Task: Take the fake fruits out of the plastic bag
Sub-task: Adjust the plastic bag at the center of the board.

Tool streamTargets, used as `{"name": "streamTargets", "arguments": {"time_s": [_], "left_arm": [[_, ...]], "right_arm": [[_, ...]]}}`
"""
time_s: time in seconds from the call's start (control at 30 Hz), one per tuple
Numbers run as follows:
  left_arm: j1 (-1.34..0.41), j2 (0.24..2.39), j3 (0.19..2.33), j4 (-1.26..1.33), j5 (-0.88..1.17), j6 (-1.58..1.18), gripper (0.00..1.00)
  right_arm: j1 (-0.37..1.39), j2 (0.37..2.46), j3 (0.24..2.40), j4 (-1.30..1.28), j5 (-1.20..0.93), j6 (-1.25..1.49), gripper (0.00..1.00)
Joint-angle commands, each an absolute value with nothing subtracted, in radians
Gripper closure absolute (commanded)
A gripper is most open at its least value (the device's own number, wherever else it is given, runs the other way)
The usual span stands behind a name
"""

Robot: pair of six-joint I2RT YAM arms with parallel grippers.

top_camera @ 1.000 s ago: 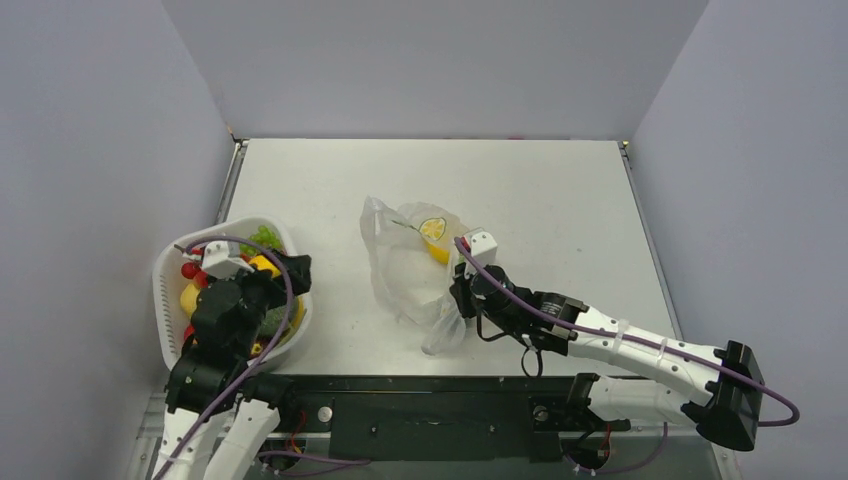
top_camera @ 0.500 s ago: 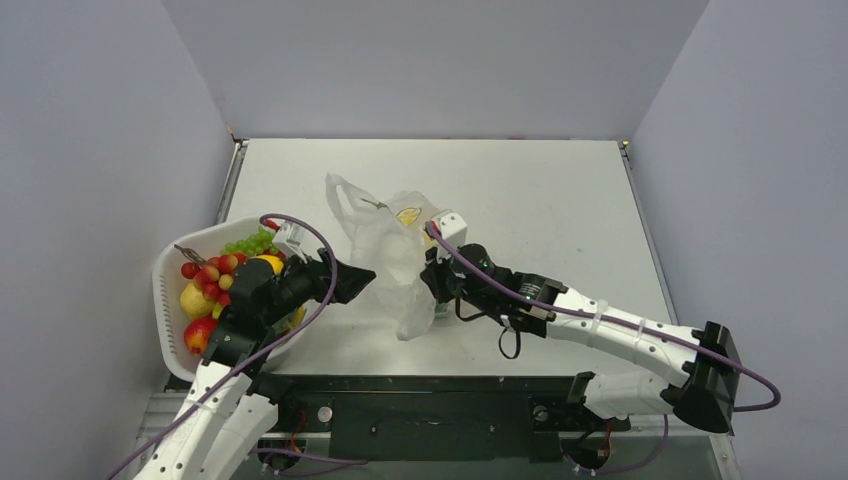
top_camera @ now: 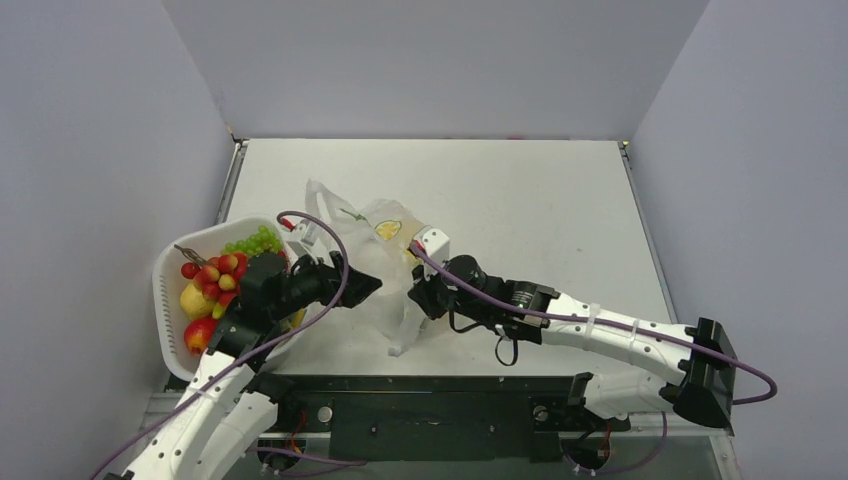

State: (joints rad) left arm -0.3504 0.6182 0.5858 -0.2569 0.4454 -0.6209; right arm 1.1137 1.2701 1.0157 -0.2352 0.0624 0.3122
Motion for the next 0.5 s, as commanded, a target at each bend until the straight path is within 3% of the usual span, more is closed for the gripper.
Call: {"name": "streamTargets", "arguments": {"time_s": [0.0,0.27,0.47], "left_arm": [[-0.415,0.695,0.606,-0.236,0.459,-0.588,0.16],[-0.717,0.865,0.670,-0.314,0.191,-0.505,0.22],[-0.780,0.906,0.649,-0.272,0.052,-0.537,0.28]], "right_arm": [[1.126,1.173,0.914,-0.237,0.041,0.382,1.00],[1.141,1.023,0.752,-0.279,0.121,0.488,1.00],[1.140,0.961,0.709,-0.300,0.160,0.510,1.00]]}}
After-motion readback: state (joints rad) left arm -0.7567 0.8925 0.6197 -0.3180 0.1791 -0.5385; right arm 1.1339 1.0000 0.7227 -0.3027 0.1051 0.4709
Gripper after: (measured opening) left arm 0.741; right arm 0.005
